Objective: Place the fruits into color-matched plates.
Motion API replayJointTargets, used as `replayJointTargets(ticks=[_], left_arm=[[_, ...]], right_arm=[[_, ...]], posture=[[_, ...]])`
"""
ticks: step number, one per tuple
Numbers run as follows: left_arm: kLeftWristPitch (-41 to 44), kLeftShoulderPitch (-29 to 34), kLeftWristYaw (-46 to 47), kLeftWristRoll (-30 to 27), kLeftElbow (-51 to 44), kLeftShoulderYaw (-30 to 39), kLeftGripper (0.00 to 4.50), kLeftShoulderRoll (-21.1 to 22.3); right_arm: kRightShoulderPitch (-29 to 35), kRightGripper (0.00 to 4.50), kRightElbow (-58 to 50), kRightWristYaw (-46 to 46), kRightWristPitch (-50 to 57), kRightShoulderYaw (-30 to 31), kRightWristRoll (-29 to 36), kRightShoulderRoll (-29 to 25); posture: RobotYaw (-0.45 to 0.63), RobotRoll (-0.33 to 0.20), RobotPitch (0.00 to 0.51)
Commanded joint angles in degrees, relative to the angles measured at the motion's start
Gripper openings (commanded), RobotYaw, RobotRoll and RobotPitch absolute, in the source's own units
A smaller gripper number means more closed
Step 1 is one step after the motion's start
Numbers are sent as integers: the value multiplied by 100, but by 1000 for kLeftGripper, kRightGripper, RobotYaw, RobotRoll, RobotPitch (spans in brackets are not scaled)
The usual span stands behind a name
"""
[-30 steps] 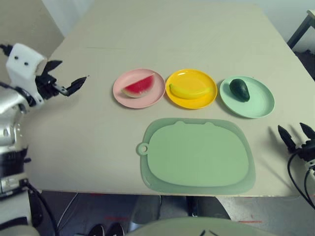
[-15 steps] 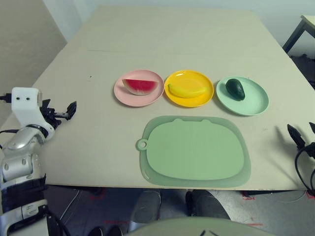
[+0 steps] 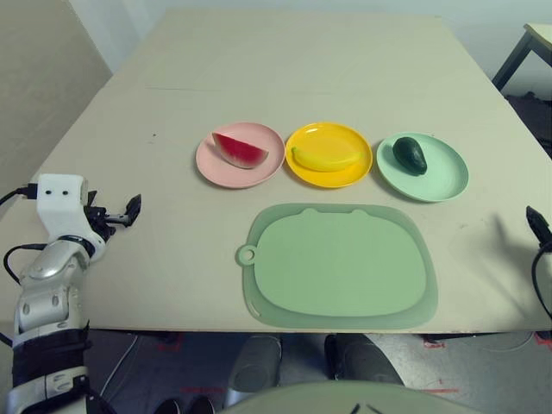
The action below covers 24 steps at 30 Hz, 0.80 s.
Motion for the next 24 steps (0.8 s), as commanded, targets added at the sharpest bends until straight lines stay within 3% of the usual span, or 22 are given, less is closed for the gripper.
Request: replayJointTargets(ticks=[1, 24], left_arm=[[-131, 98, -6, 17, 19, -66, 4474, -18], [349, -140, -163, -733, -302, 28, 4474, 38]], right_arm=[[-6, 4500, 40, 107, -60, -12, -57, 38], [152, 4500, -216, -165, 43, -66, -24, 268]], posture=[[124, 0, 149], [164, 0, 157]])
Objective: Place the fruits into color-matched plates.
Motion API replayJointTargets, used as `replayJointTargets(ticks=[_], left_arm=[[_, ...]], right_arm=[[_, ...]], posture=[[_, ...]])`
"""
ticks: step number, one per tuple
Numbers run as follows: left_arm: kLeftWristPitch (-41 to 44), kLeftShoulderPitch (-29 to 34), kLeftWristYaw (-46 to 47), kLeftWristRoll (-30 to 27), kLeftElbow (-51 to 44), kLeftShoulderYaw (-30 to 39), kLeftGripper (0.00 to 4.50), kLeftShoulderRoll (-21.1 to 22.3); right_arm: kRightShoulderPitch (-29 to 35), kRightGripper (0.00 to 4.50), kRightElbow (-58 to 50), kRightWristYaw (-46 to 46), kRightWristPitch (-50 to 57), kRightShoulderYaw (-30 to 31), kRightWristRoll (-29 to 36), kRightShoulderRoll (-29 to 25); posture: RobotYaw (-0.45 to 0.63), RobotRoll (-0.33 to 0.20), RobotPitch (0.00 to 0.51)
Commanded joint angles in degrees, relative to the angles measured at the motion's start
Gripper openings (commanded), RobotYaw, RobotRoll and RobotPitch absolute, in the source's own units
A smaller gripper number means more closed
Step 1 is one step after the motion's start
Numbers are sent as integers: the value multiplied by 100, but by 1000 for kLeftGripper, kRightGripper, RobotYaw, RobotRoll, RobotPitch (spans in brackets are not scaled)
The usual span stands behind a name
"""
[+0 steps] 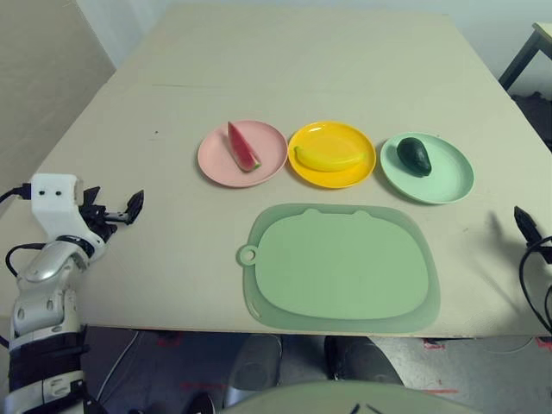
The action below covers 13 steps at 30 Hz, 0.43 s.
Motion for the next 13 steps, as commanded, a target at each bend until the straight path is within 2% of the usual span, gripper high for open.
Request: replayJointTargets(ticks=[1, 13], left_arm=[[91, 43, 5, -31, -107, 7, 4474, 10], [198, 183, 108, -143, -339, 124, 4474, -22]], right_arm=[[103, 4500, -44, -64, 55, -65, -13, -9], [4, 4500, -17, -75, 78, -29, -36, -36]], posture=[[167, 0, 156], [176, 0, 157]])
